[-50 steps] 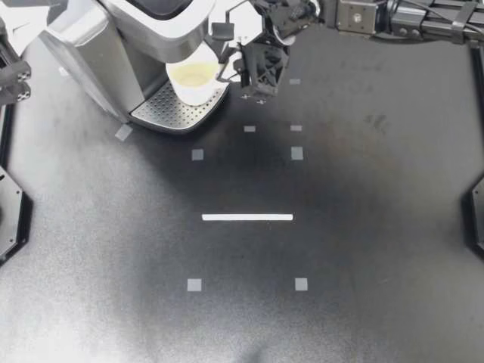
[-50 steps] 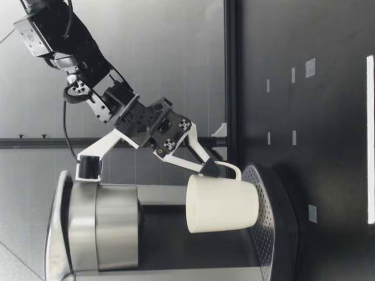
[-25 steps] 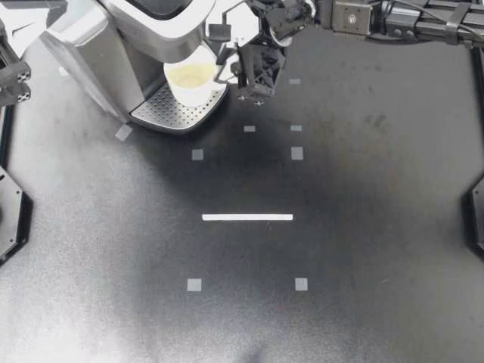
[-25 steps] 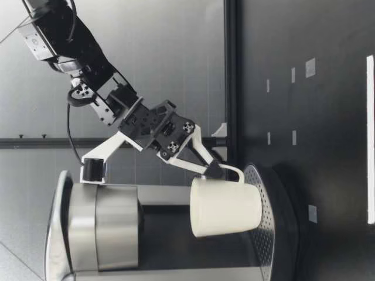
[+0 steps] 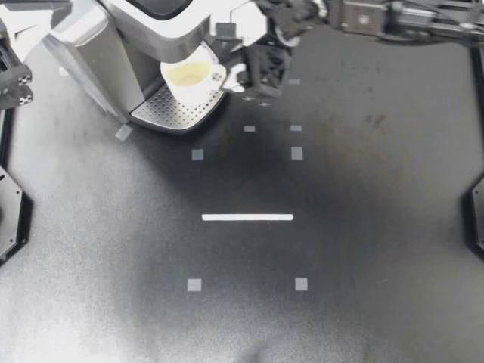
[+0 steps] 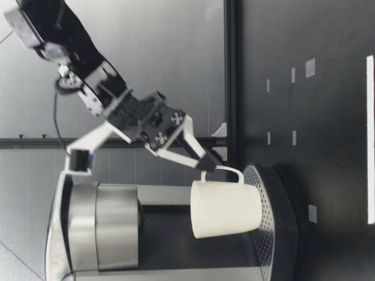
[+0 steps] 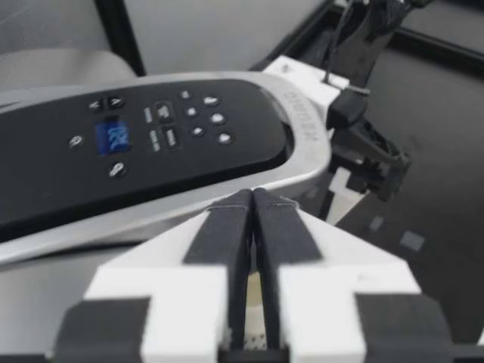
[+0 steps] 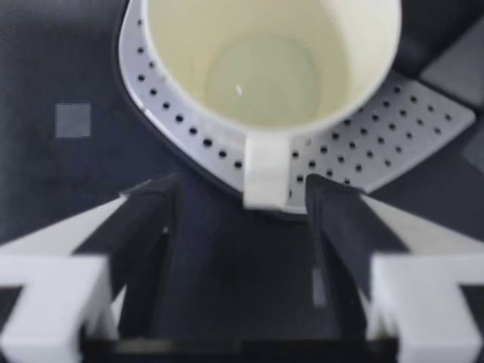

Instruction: Place the coffee capsule inside the capsule container, then place the cup onto the center of the cup tray.

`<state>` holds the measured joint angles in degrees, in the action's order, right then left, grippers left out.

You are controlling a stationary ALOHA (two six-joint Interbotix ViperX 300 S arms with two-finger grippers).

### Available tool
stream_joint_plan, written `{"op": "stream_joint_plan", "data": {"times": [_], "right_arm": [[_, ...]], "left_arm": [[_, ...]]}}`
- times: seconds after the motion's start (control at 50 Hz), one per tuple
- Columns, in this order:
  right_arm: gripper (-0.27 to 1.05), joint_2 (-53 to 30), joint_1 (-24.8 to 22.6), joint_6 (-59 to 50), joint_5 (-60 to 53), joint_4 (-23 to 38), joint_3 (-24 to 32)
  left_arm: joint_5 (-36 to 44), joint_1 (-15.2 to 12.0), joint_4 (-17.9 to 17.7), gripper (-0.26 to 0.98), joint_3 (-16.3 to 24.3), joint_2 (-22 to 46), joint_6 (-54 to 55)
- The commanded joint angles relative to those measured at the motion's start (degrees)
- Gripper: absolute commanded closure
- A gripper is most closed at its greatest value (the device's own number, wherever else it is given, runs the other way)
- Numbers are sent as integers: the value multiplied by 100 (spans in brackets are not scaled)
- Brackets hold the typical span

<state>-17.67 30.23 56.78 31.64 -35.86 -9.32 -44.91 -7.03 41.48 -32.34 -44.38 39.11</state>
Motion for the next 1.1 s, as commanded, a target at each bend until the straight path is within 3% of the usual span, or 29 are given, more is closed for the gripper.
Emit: {"op": "stream_joint_plan", "data": {"times": [0.0,0.1,0.38,0.5,0.72,0.84,1.0,1.08], "right_arm": [[18,510,26,-9,-185,-18,-149],[18,791,35,-26,-308,-26,-439],[20,1450,35,-501,-316,-88,-1151],[28,1679,9,-527,-308,-123,-1459],[48,2153,9,-483,-352,-475,-1934],[48,2391,9,-483,-378,-606,-2136],[48,2549,-18,-475,-545,-703,-2338],[48,2593,-62,-475,-659,-712,-2417]], "left_arm": [[220,0,53,61,79,26,9],[431,-105,70,61,123,105,26],[721,-905,35,61,483,624,35],[475,-1072,0,61,729,896,-26],[-439,-1134,-123,61,1371,1441,-448],[-940,-1213,-686,62,1872,1775,-1160],[-1037,-1670,-1890,61,2303,2109,-2303],[-1037,-1863,-2285,61,2408,2224,-2689]]}}
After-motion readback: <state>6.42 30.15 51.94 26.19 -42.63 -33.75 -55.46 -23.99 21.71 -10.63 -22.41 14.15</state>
